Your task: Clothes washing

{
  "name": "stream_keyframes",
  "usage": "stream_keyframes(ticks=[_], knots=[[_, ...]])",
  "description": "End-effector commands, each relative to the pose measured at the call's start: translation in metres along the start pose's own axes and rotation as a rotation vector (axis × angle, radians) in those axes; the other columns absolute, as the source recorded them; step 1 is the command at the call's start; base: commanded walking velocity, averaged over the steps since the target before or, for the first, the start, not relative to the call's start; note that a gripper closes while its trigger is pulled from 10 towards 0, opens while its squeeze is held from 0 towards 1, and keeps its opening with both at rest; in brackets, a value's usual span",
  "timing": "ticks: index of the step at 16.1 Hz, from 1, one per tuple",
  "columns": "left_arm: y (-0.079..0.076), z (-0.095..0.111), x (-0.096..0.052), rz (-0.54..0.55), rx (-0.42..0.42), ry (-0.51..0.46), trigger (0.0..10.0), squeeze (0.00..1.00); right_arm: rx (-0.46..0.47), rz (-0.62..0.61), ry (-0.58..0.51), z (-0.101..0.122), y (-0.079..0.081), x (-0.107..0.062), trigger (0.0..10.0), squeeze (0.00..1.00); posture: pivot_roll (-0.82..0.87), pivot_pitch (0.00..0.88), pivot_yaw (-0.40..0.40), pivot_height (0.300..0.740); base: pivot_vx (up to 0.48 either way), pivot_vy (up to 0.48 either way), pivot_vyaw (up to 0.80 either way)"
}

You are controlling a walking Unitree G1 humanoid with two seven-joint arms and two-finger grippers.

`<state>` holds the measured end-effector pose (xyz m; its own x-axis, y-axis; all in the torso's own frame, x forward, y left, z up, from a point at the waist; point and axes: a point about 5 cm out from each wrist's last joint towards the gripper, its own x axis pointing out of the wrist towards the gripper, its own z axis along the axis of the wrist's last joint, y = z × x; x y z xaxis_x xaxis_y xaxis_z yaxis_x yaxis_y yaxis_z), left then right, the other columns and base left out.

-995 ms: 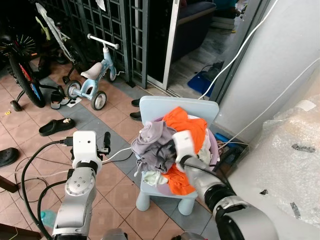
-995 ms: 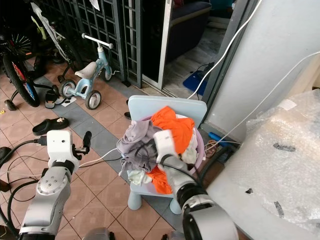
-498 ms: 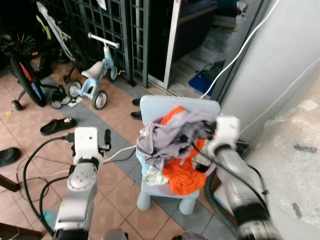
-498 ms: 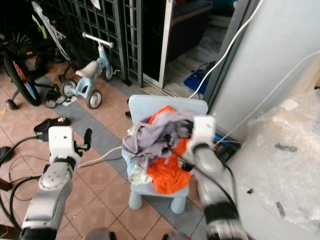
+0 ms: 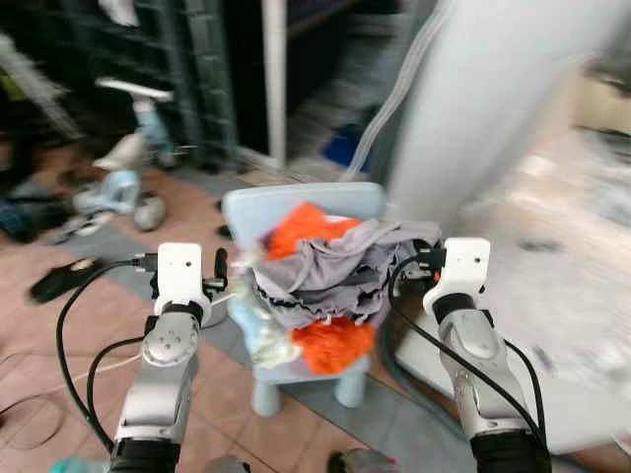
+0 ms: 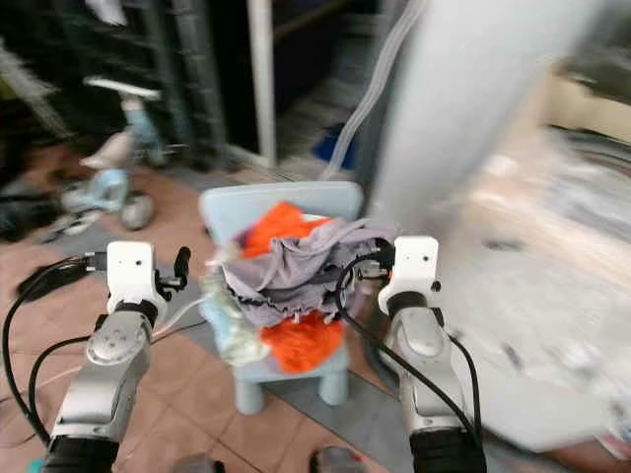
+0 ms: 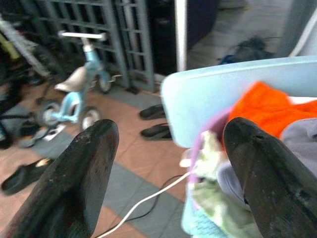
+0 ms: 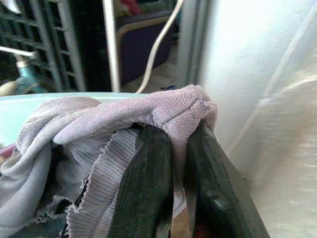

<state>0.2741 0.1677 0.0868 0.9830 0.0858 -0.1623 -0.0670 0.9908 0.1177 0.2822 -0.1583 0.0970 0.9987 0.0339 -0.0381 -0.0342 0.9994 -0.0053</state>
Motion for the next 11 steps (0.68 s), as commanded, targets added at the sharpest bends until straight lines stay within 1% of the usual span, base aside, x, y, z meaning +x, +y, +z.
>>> stream_keyframes(ticks=[1, 2, 3, 4, 5, 11], knots=[[0.002, -0.002, 0.0, 0.005, 0.005, 0.006, 10.0, 0.0, -0.013, 0.004, -0.046, 0.015, 0.003, 0.003, 10.0, 0.0, -0.04, 0.0, 0.0, 0.74, 0.0, -0.3, -0.61], [0.002, -0.002, 0.0, 0.007, 0.004, 0.007, 10.0, 0.0, -0.011, 0.01, -0.044, 0.017, 0.003, 0.003, 10.0, 0.0, -0.03, 0.0, -0.004, 0.74, 0.0, -0.3, -0.6], [0.002, -0.003, 0.0, 0.009, 0.002, 0.008, 10.0, 0.0, -0.039, 0.041, -0.065, 0.021, 0.007, 0.004, 10.0, 0.0, -0.03, 0.0, -0.004, 0.74, 0.0, -0.296, -0.56], [0.002, -0.003, -0.001, 0.01, 0.001, 0.008, 10.0, 0.0, -0.044, 0.049, -0.07, 0.022, 0.009, 0.005, 10.0, 0.0, -0.03, 0.0, -0.005, 0.74, 0.0, -0.304, -0.51], [0.002, -0.003, -0.001, 0.012, 0.0, 0.009, 10.0, 0.0, -0.031, 0.045, -0.067, 0.023, 0.01, 0.004, 10.0, 0.0, -0.03, 0.0, -0.006, 0.74, 0.0, -0.322, -0.4], [0.001, -0.005, -0.001, 0.002, -0.008, 0.022, 10.0, 0.0, -0.023, 0.038, -0.068, 0.028, 0.011, 0.007, 10.0, 0.0, -0.04, 0.0, -0.003, 0.74, 0.0, -0.327, 0.0]])
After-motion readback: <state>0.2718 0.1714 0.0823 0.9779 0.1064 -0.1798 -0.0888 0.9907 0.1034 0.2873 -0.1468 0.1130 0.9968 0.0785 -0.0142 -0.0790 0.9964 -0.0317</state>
